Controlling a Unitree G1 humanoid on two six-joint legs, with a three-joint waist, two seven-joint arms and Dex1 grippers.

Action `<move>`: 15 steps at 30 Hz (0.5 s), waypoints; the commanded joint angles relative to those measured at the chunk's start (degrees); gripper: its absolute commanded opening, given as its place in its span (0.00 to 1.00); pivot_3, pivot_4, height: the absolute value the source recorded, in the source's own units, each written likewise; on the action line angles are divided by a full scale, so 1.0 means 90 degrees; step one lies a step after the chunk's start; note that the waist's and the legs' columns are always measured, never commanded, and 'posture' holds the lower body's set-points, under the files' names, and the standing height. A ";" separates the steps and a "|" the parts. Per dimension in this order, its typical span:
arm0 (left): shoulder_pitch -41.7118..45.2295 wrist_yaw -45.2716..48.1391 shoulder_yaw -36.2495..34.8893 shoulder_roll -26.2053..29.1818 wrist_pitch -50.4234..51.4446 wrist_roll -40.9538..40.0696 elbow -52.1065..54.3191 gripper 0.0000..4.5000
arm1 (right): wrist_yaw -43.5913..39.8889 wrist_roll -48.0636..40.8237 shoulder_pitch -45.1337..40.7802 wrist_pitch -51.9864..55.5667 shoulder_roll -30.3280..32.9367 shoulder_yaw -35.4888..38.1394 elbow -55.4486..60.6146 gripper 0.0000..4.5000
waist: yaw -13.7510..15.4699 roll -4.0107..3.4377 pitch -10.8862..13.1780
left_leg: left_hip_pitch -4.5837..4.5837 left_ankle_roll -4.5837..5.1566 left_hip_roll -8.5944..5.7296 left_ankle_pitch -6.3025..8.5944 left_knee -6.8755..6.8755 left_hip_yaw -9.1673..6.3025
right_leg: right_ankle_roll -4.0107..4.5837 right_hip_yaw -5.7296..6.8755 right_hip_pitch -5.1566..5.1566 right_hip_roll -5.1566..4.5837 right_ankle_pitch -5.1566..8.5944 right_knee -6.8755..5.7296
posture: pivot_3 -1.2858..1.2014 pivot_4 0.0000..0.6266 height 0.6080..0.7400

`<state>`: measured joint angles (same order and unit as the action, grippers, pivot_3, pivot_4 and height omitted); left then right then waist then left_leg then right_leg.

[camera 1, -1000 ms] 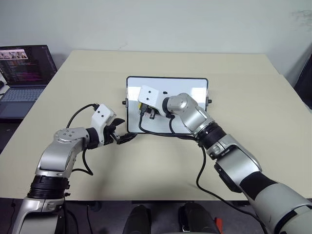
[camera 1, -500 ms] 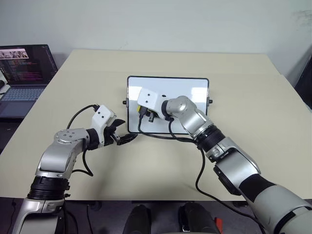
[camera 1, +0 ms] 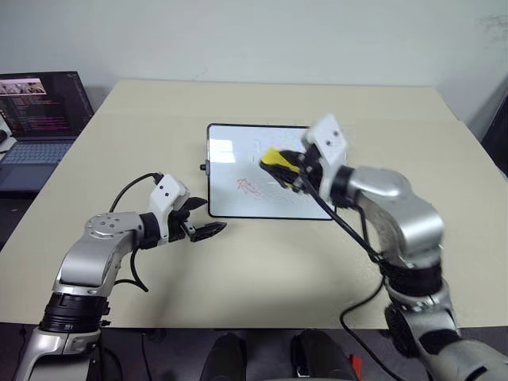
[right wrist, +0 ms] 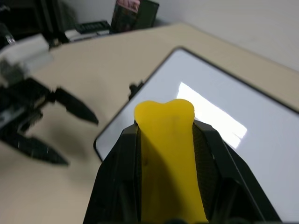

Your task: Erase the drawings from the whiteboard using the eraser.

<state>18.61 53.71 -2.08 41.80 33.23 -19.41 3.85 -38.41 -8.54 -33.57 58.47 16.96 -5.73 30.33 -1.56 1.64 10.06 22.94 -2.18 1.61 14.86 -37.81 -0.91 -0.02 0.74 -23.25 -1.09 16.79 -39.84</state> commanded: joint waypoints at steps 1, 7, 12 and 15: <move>0.0042 0.0061 -0.0079 0.0086 -0.0065 -0.0056 0.0083 1.00 | 0.0109 -0.0189 0.0392 0.0145 0.0355 -0.0138 0.0788 0.26 | -0.0019 0.0001 0.0001 | -0.0001 0.0000 -0.0001 0.0000 0.0000 0.0000 | 0.0000 0.0000 0.0000 0.0001 0.0000 0.0000 | 0.52 0.24 1.00; 0.0039 0.0134 -0.0051 0.0127 -0.0086 0.0008 0.0004 1.00 | 0.0351 0.0058 0.1306 -0.0450 0.0916 -0.0853 0.0818 0.26 | -0.0034 0.0004 0.0003 | -0.0005 0.0001 0.0005 0.0000 0.0002 0.0001 | -0.0002 -0.0001 0.0000 0.0011 0.0002 0.0000 | 0.52 0.24 1.00; -0.0074 0.0084 -0.0083 0.0155 -0.0094 0.0062 0.0003 1.00 | 0.0616 0.0403 0.1416 -0.1078 0.1047 -0.1283 0.0411 0.26 | -0.0029 0.0006 0.0004 | -0.0005 0.0000 0.0001 0.0000 -0.0002 0.0006 | -0.0004 -0.0005 0.0001 0.0010 0.0002 0.0002 | 0.52 0.24 1.00; -0.0097 0.0058 -0.0139 0.0154 -0.0076 0.0023 0.0011 1.00 | 0.0729 0.0366 0.1293 -0.1162 0.0845 -0.1330 0.0271 0.26 | -0.0019 0.0009 0.0006 | -0.0005 0.0000 0.0004 0.0000 -0.0001 0.0003 | -0.0004 -0.0002 0.0001 0.0011 0.0003 0.0002 | 0.52 0.24 1.00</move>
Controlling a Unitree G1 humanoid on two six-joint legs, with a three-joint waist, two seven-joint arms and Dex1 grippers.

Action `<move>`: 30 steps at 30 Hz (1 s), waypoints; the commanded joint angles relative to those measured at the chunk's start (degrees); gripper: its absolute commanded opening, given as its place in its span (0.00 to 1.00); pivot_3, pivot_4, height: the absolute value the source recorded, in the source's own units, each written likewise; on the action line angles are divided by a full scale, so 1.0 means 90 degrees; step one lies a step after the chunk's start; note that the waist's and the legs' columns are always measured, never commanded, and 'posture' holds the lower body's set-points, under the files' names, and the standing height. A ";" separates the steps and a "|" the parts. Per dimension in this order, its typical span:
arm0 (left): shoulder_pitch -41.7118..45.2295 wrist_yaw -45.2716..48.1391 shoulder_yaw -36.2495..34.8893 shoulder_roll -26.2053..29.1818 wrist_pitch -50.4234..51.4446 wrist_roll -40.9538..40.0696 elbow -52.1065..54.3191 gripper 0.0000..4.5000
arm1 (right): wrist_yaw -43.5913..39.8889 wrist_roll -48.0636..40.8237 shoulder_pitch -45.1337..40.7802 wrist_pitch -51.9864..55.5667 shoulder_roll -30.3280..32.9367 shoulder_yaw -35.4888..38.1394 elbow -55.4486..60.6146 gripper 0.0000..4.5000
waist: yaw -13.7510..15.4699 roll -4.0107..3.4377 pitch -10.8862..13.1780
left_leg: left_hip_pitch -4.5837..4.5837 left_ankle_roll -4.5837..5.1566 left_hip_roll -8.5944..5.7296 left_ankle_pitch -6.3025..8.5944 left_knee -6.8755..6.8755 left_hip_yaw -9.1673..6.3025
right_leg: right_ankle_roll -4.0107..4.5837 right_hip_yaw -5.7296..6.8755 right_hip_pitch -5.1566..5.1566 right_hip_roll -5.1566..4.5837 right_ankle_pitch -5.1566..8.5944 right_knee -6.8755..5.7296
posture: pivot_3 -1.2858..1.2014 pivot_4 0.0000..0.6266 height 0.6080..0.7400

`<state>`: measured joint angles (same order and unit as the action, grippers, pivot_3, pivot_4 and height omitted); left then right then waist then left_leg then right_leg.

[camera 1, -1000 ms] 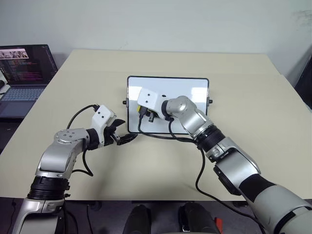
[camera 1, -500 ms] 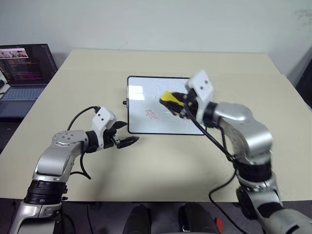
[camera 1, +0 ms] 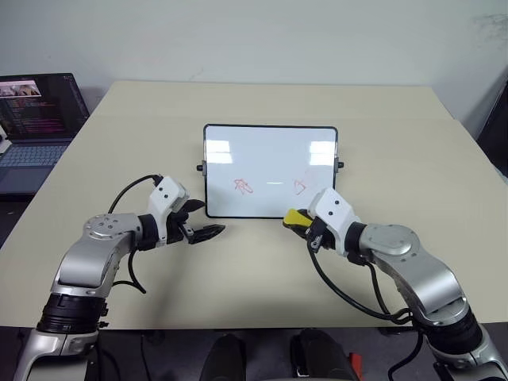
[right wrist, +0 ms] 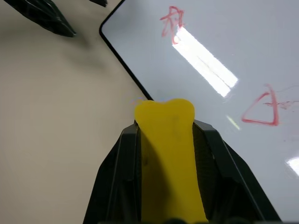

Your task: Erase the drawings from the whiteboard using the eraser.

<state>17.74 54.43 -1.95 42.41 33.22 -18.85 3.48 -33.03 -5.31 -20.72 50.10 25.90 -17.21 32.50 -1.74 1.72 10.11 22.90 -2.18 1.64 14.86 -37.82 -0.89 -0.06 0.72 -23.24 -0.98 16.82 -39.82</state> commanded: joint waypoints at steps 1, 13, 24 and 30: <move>-0.0020 -0.0032 -0.0181 0.0083 -0.0060 -0.0060 0.0057 1.00 | 0.0154 0.0002 -0.0190 -0.0269 -0.0211 -0.0084 -0.0033 0.26 | -0.0002 0.0000 0.0000 | 0.0001 0.0000 0.0000 0.0000 0.0000 -0.0001 | 0.0000 0.0000 0.0000 0.0000 0.0000 0.0000 | 0.52 0.24 1.00; -0.0070 -0.0195 -0.0379 -0.0151 -0.0351 -0.0119 -0.0232 1.00 | 0.0414 0.0552 -0.1543 -0.1061 -0.0973 -0.0783 -0.1465 0.26 | -0.0006 0.0001 0.0001 | -0.0002 0.0000 0.0000 0.0000 -0.0001 0.0001 | 0.0002 -0.0001 0.0000 0.0000 -0.0001 -0.0003 | 0.52 0.24 1.00; -0.0147 -0.0070 -0.0337 -0.0259 -0.0633 -0.0195 -0.0309 1.00 | 0.0349 0.1554 -0.3310 -0.2560 -0.1787 -0.1451 -0.4492 0.25 | 0.0006 0.0001 0.0000 | 0.0002 0.0000 -0.0001 0.0000 -0.0003 0.0003 | 0.0004 0.0000 -0.0002 -0.0007 -0.0002 -0.0003 | 0.52 0.24 1.00; -0.0188 0.0062 -0.0136 -0.0132 -0.0737 -0.0085 0.0004 1.00 | -0.0367 0.1854 -0.3283 -0.2802 -0.1642 -0.1881 -0.5155 0.25 | 0.0006 0.0001 0.0001 | 0.0002 0.0000 -0.0001 0.0000 -0.0003 0.0002 | 0.0005 0.0000 -0.0002 -0.0008 -0.0003 -0.0004 | 0.52 0.24 1.00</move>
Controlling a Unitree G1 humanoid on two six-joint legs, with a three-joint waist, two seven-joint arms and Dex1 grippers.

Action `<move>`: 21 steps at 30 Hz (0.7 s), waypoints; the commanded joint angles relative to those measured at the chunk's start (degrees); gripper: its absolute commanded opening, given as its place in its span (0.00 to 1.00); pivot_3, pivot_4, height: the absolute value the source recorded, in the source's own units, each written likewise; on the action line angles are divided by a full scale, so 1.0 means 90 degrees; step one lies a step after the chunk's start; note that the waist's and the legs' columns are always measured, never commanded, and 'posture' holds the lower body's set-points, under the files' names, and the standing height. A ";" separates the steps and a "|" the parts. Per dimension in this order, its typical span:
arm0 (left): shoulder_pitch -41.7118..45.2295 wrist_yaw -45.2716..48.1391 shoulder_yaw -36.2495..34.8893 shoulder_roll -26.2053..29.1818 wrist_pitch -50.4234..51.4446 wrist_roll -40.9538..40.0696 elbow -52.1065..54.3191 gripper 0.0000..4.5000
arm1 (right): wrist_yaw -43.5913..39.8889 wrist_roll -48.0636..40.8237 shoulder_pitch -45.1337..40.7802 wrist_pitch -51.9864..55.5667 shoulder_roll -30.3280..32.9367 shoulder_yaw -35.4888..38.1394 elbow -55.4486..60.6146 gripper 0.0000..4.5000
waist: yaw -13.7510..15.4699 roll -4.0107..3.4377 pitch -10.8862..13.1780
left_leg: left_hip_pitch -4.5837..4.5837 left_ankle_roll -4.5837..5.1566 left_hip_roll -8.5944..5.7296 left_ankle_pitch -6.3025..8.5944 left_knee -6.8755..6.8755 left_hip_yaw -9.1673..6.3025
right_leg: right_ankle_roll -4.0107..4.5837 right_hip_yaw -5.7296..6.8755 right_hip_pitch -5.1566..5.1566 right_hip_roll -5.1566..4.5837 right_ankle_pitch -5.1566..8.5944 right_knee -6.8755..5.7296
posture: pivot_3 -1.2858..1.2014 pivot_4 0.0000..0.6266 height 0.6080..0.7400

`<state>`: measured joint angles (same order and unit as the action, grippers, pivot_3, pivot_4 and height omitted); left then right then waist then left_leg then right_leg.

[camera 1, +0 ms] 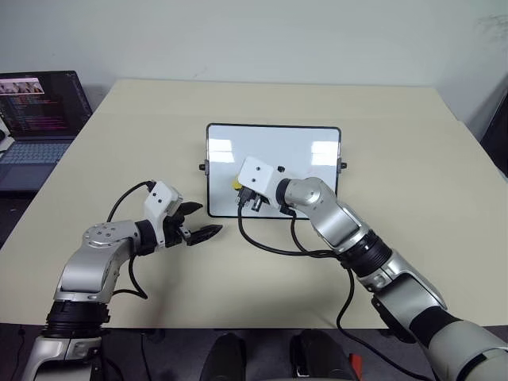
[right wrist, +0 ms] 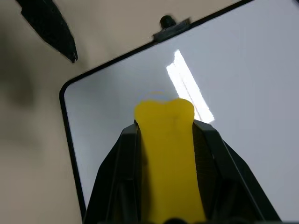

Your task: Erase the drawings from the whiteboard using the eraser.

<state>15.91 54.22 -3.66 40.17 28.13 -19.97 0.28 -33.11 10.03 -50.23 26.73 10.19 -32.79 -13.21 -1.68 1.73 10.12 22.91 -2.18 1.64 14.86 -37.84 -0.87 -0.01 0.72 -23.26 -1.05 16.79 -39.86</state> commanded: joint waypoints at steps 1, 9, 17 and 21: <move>0.0022 0.0089 0.0068 0.0122 -0.0171 0.0047 0.0396 1.00 | -0.0470 0.0184 0.0055 -0.0227 0.0164 -0.0205 -0.0081 0.25 | -0.0001 -0.0001 0.0001 | 0.0000 0.0000 0.0000 0.0000 0.0000 0.0001 | 0.0000 0.0000 0.0000 0.0000 0.0000 0.0000 | 0.52 0.24 1.00; 0.0088 0.0129 0.0131 0.0106 -0.0143 0.0043 0.0443 1.00 | 0.0145 0.0394 -0.0498 -0.0680 -0.0180 0.0319 -0.0680 0.25 | -0.0012 -0.0002 0.0001 | -0.0008 0.0000 0.0002 -0.0001 -0.0002 -0.0001 | 0.0001 0.0000 0.0000 0.0002 -0.0001 -0.0016 | 0.52 0.24 1.00; 0.0050 0.0211 0.0182 0.0077 -0.0149 0.0053 0.0421 1.00 | -0.0389 0.0486 -0.0545 -0.0708 -0.0330 0.0125 -0.1085 0.25 | -0.0011 -0.0001 0.0001 | -0.0006 0.0000 0.0002 -0.0001 0.0000 0.0001 | 0.0004 -0.0001 0.0000 0.0001 -0.0003 -0.0008 | 0.52 0.24 1.00; 0.0009 0.0233 0.0169 0.0092 -0.0150 0.0053 0.0389 1.00 | -0.0728 0.0577 -0.0355 -0.0629 -0.0263 0.0001 -0.0933 0.25 | -0.0011 -0.0001 0.0001 | -0.0006 0.0001 0.0002 -0.0001 -0.0001 0.0001 | 0.0005 -0.0001 0.0000 0.0001 -0.0003 -0.0010 | 0.52 0.24 1.00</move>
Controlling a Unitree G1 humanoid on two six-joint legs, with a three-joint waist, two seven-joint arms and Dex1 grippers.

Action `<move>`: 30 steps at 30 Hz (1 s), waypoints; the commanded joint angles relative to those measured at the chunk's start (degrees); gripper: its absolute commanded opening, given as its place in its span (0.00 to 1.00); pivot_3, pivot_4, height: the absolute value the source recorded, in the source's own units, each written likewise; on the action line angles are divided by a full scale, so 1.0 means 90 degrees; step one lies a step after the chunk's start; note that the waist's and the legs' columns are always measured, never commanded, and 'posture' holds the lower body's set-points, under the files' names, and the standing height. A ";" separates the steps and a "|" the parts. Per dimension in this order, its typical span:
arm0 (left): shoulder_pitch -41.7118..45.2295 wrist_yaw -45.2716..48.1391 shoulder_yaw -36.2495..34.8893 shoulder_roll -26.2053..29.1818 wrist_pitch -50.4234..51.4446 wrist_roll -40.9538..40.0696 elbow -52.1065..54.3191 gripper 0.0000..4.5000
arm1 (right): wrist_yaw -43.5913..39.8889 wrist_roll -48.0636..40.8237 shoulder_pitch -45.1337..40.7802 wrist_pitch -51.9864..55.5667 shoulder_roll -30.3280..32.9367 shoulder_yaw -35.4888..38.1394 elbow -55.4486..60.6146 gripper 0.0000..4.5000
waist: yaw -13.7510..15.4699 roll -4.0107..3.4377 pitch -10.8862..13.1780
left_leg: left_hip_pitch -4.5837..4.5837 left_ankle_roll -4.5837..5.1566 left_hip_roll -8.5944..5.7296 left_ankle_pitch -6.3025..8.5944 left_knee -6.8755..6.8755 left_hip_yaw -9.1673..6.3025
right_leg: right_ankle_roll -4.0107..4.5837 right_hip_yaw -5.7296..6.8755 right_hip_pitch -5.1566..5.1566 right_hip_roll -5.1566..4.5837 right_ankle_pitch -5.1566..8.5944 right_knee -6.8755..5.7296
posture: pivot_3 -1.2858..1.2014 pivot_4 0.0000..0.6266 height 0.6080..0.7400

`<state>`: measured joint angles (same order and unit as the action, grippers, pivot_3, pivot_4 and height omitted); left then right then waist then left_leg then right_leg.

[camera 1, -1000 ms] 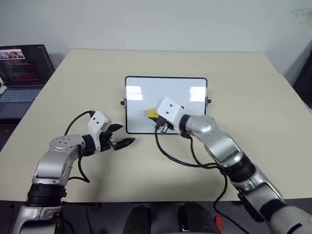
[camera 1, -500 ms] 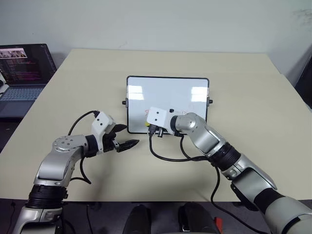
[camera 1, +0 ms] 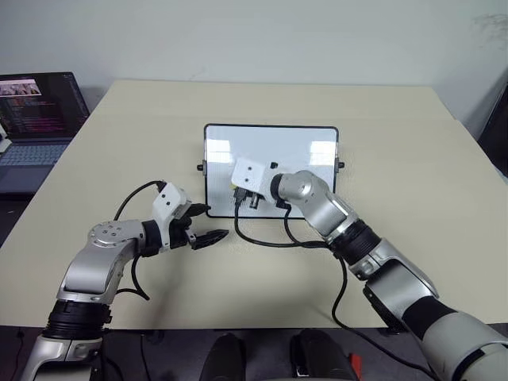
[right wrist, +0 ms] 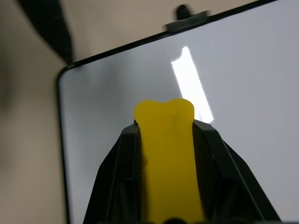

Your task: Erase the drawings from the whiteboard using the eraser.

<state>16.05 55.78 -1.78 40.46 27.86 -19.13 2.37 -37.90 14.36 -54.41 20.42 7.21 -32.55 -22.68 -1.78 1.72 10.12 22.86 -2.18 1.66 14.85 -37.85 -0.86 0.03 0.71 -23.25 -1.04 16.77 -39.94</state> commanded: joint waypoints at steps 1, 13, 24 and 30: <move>-0.0019 0.0063 -0.0044 0.0064 -0.0118 -0.0042 0.0162 1.00 | -0.0205 0.0112 0.0121 0.0076 0.0066 -0.0015 0.0137 0.25 | 0.0000 0.0000 0.0000 | -0.0001 0.0000 0.0000 0.0000 0.0000 -0.0001 | 0.0000 0.0000 0.0001 0.0000 0.0000 -0.0001 | 0.52 0.24 1.00; -0.0047 0.0106 -0.0020 0.0080 -0.0094 -0.0048 0.0179 1.00 | -0.0101 0.0319 0.0057 -0.0133 0.0115 0.0087 -0.0312 0.25 | 0.0016 0.0001 -0.0001 | -0.0003 0.0000 -0.0003 -0.0001 -0.0001 -0.0003 | 0.0003 0.0003 0.0002 -0.0002 -0.0002 -0.0005 | 0.52 0.24 1.00; 0.0010 0.0199 0.0007 0.0083 -0.0111 -0.0019 0.0129 1.00 | 0.0359 0.0320 -0.0254 -0.0143 0.0055 0.0596 -0.0486 0.25 | 0.0015 -0.0001 0.0000 | -0.0014 0.0014 -0.0001 -0.0012 -0.0002 -0.0006 | 0.0020 0.0006 0.0007 0.0001 -0.0016 -0.0013 | 0.52 0.24 1.00; 0.0011 0.0187 0.0016 0.0069 -0.0132 0.0000 0.0128 1.00 | -0.0057 0.0379 -0.0032 -0.0034 0.0217 0.0426 -0.0469 0.25 | 0.0025 0.0001 -0.0001 | -0.0011 0.0016 -0.0002 -0.0013 0.0000 -0.0005 | 0.0020 0.0006 0.0008 0.0001 -0.0017 -0.0007 | 0.52 0.24 1.00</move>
<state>15.43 57.10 -1.47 40.48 27.85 -19.02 2.36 -37.42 16.77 -56.31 18.28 7.78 -28.41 -25.96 -1.56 1.72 10.11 22.76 -2.03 1.64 14.74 -37.85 -0.92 0.20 0.77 -23.18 -1.04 16.61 -40.01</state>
